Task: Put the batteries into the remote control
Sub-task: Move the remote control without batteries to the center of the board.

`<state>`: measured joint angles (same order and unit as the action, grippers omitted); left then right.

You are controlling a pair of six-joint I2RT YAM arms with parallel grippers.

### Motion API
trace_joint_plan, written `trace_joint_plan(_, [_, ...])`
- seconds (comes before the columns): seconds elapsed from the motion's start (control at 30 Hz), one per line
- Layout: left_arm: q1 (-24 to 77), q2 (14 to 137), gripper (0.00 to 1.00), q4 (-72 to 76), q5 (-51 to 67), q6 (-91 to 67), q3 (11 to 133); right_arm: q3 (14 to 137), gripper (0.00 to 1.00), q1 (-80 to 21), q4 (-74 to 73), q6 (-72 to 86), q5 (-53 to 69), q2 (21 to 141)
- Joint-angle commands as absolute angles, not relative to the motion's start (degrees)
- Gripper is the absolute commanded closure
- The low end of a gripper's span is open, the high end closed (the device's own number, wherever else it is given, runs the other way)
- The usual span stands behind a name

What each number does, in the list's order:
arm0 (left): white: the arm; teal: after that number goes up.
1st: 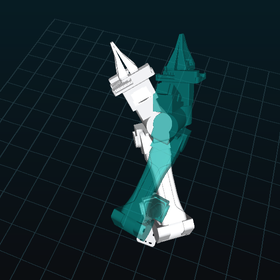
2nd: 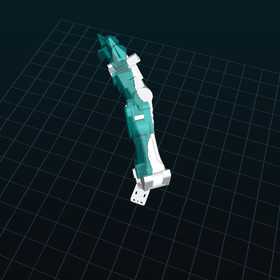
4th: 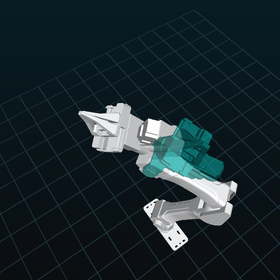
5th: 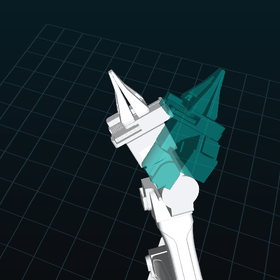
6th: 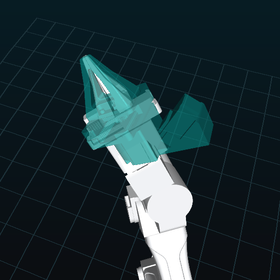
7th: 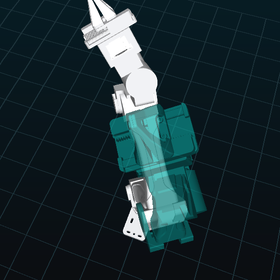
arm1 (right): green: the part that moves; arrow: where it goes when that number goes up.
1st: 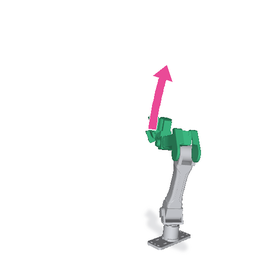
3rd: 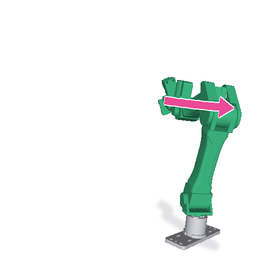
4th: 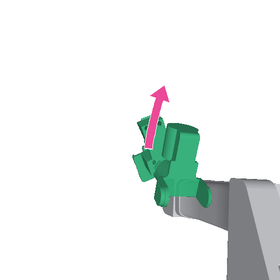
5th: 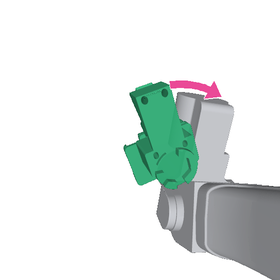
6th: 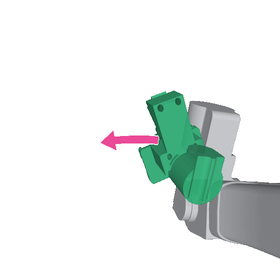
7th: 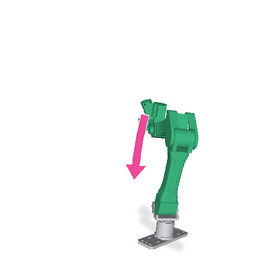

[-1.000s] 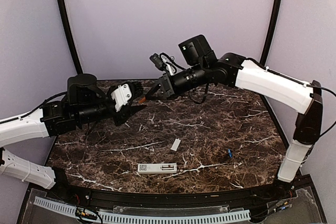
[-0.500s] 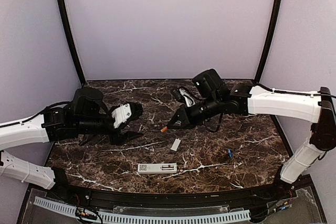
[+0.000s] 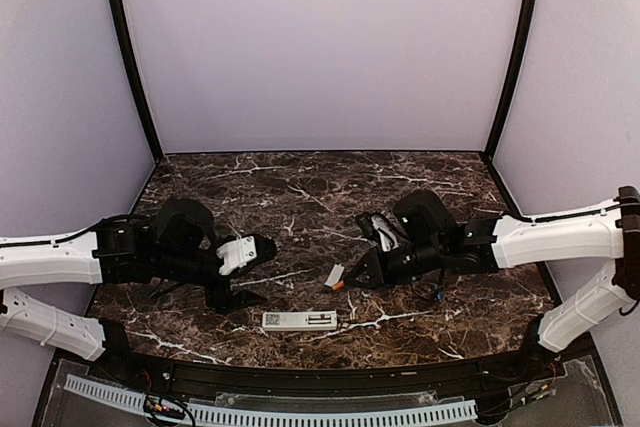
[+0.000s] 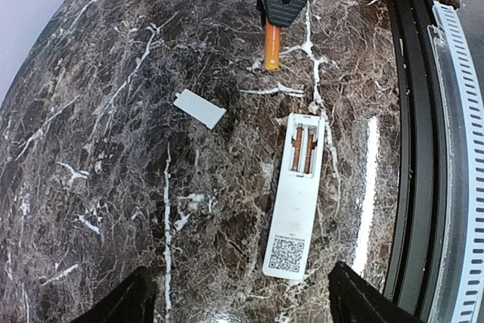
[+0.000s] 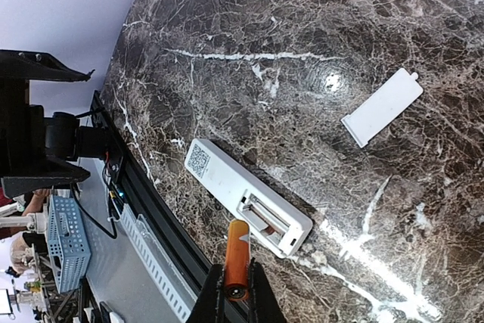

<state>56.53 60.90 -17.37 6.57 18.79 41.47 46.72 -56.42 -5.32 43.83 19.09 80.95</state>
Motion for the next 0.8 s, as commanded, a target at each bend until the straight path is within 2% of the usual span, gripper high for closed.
trace_joint_plan(0.0, [56.8, 63.8, 0.21, -17.0, 8.7, 18.5, 39.5, 43.6, 1.00, -57.0, 2.3, 43.7, 17.0, 79.4])
trace_joint_plan(0.27, [60.0, 75.2, 0.21, -18.8, 10.6, 22.3, 41.7, 39.1, 1.00, -58.1, 5.4, 45.0, 18.0, 76.7])
trace_joint_plan(0.5, [60.6, 76.3, 0.20, -12.2, 12.8, 22.5, 39.7, 36.6, 1.00, -59.2, 4.7, 46.8, 17.0, 73.7])
trace_joint_plan(0.77, [60.8, 82.1, 0.19, -12.9, 10.6, 25.9, 41.1, 34.6, 1.00, -59.1, 7.9, 47.1, 15.8, 74.0])
